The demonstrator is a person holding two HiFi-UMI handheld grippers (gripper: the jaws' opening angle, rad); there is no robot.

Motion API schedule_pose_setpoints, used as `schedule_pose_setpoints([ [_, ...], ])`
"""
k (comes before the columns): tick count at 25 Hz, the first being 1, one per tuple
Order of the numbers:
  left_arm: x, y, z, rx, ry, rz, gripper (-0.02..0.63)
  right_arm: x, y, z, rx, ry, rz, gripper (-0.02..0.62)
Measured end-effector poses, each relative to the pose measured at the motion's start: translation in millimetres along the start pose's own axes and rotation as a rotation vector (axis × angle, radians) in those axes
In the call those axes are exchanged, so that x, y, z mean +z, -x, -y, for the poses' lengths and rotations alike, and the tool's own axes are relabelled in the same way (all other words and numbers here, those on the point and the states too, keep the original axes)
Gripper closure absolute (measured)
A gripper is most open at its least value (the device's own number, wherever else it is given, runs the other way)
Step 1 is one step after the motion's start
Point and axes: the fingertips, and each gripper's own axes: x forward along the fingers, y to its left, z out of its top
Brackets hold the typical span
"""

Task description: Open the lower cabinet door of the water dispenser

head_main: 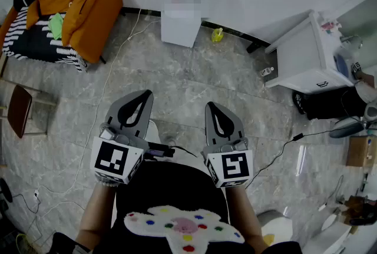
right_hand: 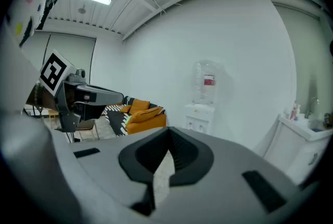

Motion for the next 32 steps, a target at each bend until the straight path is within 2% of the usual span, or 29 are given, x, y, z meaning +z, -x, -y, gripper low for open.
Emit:
schedule_pose_setpoints([
  [19, 2, 0, 10, -0.003, -0.012, 0.004, 0.594, -1, 8, 4, 0.001, -0.007, 0.008, 0.592],
  [32, 4, 4, 31, -0.004, -0.016, 0.007, 0.594, -4, 30, 20, -0.036, -0.077, 0.038, 0.592],
])
